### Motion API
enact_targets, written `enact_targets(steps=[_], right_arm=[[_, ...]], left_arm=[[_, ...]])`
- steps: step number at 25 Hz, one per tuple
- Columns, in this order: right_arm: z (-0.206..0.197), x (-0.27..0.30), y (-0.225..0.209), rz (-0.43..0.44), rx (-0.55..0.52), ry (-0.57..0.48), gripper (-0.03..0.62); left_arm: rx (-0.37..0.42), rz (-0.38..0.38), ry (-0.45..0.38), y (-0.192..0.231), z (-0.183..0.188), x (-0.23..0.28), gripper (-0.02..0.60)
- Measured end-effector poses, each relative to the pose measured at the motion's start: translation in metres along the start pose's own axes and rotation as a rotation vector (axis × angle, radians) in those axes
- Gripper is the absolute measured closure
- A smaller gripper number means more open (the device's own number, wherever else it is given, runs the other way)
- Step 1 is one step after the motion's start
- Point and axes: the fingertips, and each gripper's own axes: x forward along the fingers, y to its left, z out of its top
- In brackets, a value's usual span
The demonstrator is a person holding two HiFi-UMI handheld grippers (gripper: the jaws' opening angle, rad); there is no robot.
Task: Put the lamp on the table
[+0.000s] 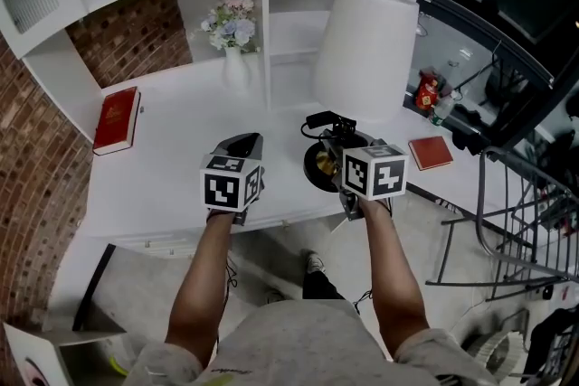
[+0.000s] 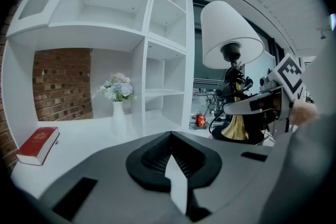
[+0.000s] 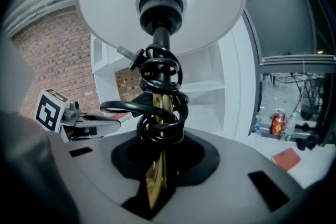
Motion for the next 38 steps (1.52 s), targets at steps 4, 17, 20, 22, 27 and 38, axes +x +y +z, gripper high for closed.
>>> enact_targets(steps=[4, 17, 20, 22, 27, 38], right_arm=[[0.001, 0.003, -0.012, -0.013, -0.004, 0.005, 0.513], [-0.001, 0.021, -0.029, 0.001, -0.039, 0.011, 0.514], [-0.004, 0.03, -0.03, 0.021, -0.037, 0.021, 0.514], [-0.005, 0.036, -0.033, 0.03, -0.036, 0.021, 0.514], [-0.011, 0.05, -0.042, 0.049, -0.045, -0.009, 0.514], [-0.021, 0.09, -0.068, 0.076, -0.068, -0.062, 0.514]], left_arm=[[0.01, -0.011, 0.005, -0.007, 0.003, 0.012, 0.588], [0.019, -0.005, 0.019, -0.013, 0.0, 0.035, 0.588], [0.041, 0.003, 0.031, -0.009, -0.001, 0.036, 0.588], [0.046, 0.012, 0.037, -0.005, -0.002, 0.039, 0.588], [-0.019, 0.0, 0.024, 0.0, -0.008, 0.048, 0.588], [0.037, 0.053, 0.061, 0.0, -0.016, 0.085, 0.588]])
